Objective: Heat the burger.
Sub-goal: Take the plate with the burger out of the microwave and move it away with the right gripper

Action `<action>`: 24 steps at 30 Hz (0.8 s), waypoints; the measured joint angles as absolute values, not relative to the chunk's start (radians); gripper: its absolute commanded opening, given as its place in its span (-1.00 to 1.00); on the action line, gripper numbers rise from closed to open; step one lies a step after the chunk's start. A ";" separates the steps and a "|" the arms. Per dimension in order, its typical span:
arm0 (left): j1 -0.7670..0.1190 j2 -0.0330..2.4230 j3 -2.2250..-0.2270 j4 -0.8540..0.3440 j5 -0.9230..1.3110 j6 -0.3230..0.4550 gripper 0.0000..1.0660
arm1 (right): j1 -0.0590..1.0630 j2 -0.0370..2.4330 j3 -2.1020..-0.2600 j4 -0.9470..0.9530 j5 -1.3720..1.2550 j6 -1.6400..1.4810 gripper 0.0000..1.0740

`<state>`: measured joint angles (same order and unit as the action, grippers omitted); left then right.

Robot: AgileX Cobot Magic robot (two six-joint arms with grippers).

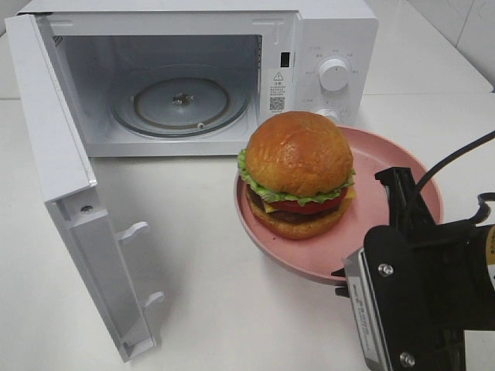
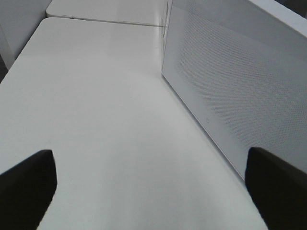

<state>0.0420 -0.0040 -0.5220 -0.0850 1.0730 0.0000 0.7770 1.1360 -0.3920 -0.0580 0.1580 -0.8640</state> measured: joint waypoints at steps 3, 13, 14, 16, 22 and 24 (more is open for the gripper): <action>0.042 -0.004 -0.522 -0.085 1.073 0.000 0.87 | 0.752 1.136 -0.392 -0.141 0.183 -0.729 -1.00; 0.042 -0.004 -0.522 -0.085 1.073 0.000 0.87 | 0.728 1.136 -0.392 -0.342 0.263 -0.450 -1.00; 0.042 -0.004 -0.522 -0.085 1.073 0.000 0.87 | 0.728 1.136 -0.392 -0.396 0.282 -0.386 -1.00; 0.042 -0.004 -0.522 -0.085 1.073 0.000 0.87 | 0.728 1.136 -0.392 -0.426 0.291 -0.347 -1.00; 0.042 -0.004 -0.522 -0.085 1.073 0.000 0.87 | 0.728 1.136 -0.392 -0.610 0.348 -0.078 -1.00; 0.042 -0.004 -0.522 -0.085 1.073 0.000 0.87 | 0.728 1.136 -0.392 -0.709 0.388 0.113 -1.00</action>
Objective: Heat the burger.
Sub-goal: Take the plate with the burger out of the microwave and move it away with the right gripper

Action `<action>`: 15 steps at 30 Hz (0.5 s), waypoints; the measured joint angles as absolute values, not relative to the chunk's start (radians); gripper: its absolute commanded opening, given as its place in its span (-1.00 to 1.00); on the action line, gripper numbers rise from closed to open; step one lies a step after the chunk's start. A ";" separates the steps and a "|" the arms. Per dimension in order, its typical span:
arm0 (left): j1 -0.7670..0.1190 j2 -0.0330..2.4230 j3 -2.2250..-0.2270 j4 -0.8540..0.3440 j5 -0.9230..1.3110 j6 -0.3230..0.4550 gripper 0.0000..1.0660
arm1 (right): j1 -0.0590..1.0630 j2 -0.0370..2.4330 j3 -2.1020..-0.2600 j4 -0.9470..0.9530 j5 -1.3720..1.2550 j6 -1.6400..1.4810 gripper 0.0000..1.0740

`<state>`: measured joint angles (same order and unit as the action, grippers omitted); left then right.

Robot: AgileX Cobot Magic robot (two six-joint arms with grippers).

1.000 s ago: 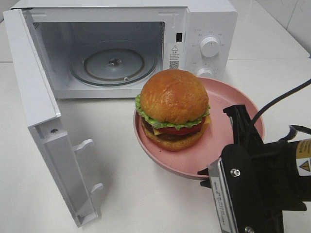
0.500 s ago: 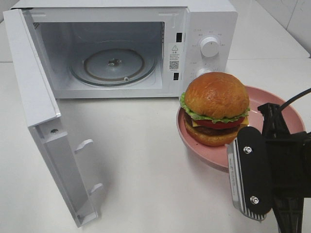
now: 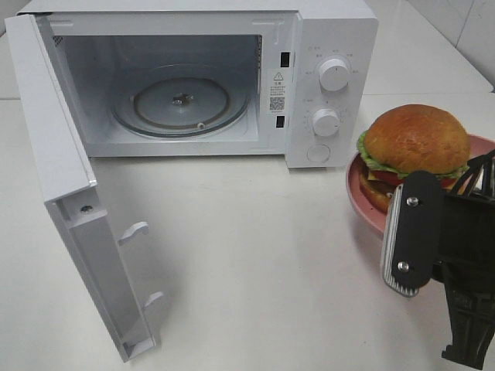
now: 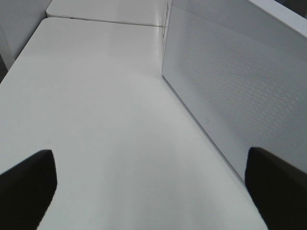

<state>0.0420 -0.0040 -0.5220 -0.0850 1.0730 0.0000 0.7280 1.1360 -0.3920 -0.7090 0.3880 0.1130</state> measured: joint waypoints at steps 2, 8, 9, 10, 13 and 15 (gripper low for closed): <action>0.042 -0.004 -0.522 -0.085 1.073 0.000 0.87 | 0.728 1.136 -0.392 -0.724 0.396 0.160 -1.00; 0.042 -0.004 -0.522 -0.085 1.073 0.000 0.87 | 0.728 1.136 -0.392 -0.826 0.467 0.409 -1.00; 0.042 -0.004 -0.522 -0.085 1.073 0.000 0.87 | 0.728 1.136 -0.392 -0.826 0.467 0.409 -1.00; 0.042 -0.004 -0.522 -0.085 1.073 0.000 0.87 | 0.728 1.136 -0.392 -0.851 0.493 0.485 -1.00; 0.042 -0.004 -0.522 -0.085 1.073 0.000 0.87 | 0.727 1.136 -0.392 -0.871 0.535 0.596 -1.00; 0.042 -0.004 -0.522 -0.085 1.073 0.000 0.87 | 0.727 1.136 -0.392 -0.873 0.560 0.651 -1.00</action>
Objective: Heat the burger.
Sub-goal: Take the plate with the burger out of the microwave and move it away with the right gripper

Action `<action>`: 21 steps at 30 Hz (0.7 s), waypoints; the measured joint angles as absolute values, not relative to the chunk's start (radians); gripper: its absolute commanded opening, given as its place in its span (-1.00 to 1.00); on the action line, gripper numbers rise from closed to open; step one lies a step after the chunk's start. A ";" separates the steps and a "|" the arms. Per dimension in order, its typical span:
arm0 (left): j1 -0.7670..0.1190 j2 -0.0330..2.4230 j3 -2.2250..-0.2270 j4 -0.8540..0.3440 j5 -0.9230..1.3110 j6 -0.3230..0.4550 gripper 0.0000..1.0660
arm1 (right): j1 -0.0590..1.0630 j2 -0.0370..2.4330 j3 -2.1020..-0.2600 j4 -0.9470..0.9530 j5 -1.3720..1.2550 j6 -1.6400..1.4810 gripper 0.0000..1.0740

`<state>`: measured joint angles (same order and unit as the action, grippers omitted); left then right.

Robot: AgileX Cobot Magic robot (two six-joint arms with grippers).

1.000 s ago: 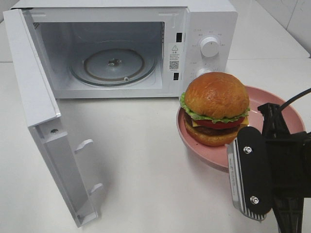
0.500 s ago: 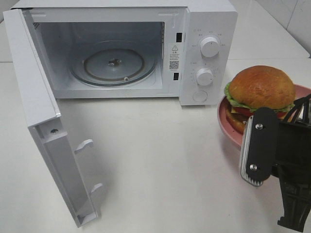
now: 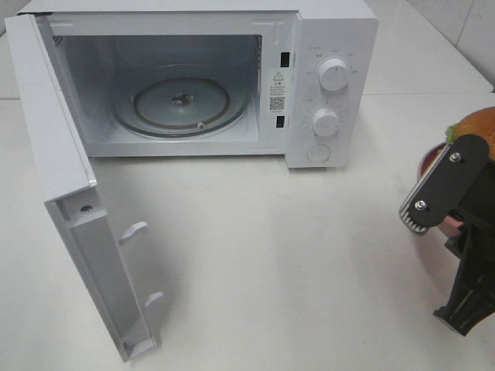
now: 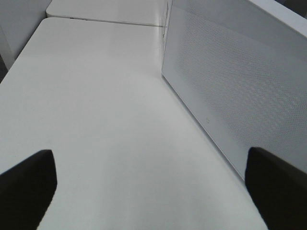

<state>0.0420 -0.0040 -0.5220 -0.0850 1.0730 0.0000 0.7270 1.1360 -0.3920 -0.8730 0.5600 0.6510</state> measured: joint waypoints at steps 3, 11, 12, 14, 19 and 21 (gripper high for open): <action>0.042 -0.004 -0.522 -0.085 1.073 0.000 0.87 | 0.727 1.136 -0.392 -0.877 0.593 0.717 -1.00; 0.042 -0.004 -0.522 -0.085 1.073 0.000 0.87 | 0.618 1.177 -0.392 -0.934 0.585 0.816 -1.00; 0.042 -0.004 -0.522 -0.085 1.073 0.000 0.87 | 0.600 1.193 -0.392 -0.935 0.580 0.821 -1.00; 0.042 -0.004 -0.522 -0.085 1.073 0.005 0.87 | 0.557 1.233 -0.392 -0.935 0.562 0.830 -1.00; 0.042 -0.004 -0.522 -0.085 1.073 0.000 0.87 | 0.467 1.362 -0.392 -0.987 0.456 0.910 -1.00; 0.042 -0.004 -0.522 -0.085 1.073 0.000 0.87 | 0.446 1.400 -0.392 -1.026 0.432 0.957 -1.00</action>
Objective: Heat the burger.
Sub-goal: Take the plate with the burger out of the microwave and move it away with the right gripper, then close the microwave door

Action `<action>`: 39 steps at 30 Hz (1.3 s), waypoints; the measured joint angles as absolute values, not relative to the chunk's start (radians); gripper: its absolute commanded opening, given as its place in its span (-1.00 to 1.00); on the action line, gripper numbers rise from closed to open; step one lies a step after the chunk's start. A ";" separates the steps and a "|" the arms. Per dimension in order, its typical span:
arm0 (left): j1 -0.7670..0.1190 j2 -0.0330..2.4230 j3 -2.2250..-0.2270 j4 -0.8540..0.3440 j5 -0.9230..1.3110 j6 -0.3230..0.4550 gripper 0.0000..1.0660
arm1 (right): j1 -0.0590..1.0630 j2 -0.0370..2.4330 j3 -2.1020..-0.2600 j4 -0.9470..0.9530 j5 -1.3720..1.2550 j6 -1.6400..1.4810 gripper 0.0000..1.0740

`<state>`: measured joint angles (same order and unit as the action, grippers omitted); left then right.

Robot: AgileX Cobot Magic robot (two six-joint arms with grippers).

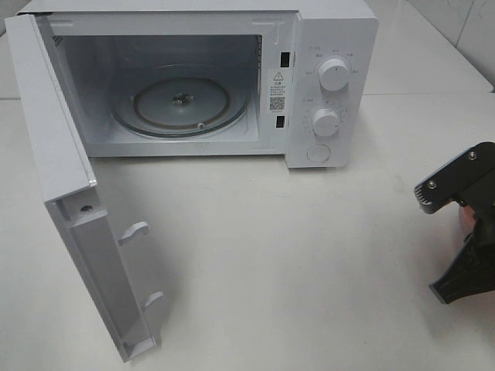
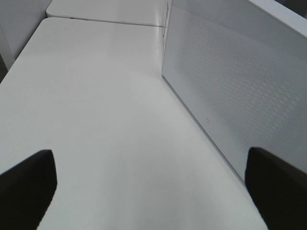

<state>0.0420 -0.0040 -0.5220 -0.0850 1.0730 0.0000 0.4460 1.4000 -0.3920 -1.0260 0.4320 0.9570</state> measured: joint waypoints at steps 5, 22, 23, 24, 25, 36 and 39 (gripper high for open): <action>0.042 -0.004 -0.522 -0.085 1.073 0.000 0.87 | 0.404 1.474 -0.393 -1.159 0.422 1.098 -1.00; 0.042 -0.004 -0.522 -0.085 1.073 0.000 0.87 | 0.320 1.677 -0.395 -1.578 0.393 1.678 -0.93; 0.042 -0.004 -0.522 -0.085 1.073 0.000 0.87 | 0.320 1.677 -0.395 -1.578 0.393 1.678 -0.93; 0.042 -0.004 -0.522 -0.085 1.073 0.000 0.87 | 0.320 1.686 -0.395 -1.584 0.397 1.686 -0.83; 0.042 -0.004 -0.522 -0.085 1.073 0.005 0.87 | 0.320 1.686 -0.395 -1.585 0.401 1.688 -0.78; 0.042 -0.004 -0.522 -0.085 1.073 0.000 0.87 | 0.320 1.620 -0.395 -1.574 0.390 1.663 0.27; 0.042 -0.004 -0.522 -0.085 1.073 0.000 0.87 | 0.320 1.544 -0.394 -1.511 0.345 1.606 0.31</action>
<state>0.0420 -0.0040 -0.5220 -0.0850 1.0730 0.0000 0.3200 1.5440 -0.3940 -1.5110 0.3450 1.6060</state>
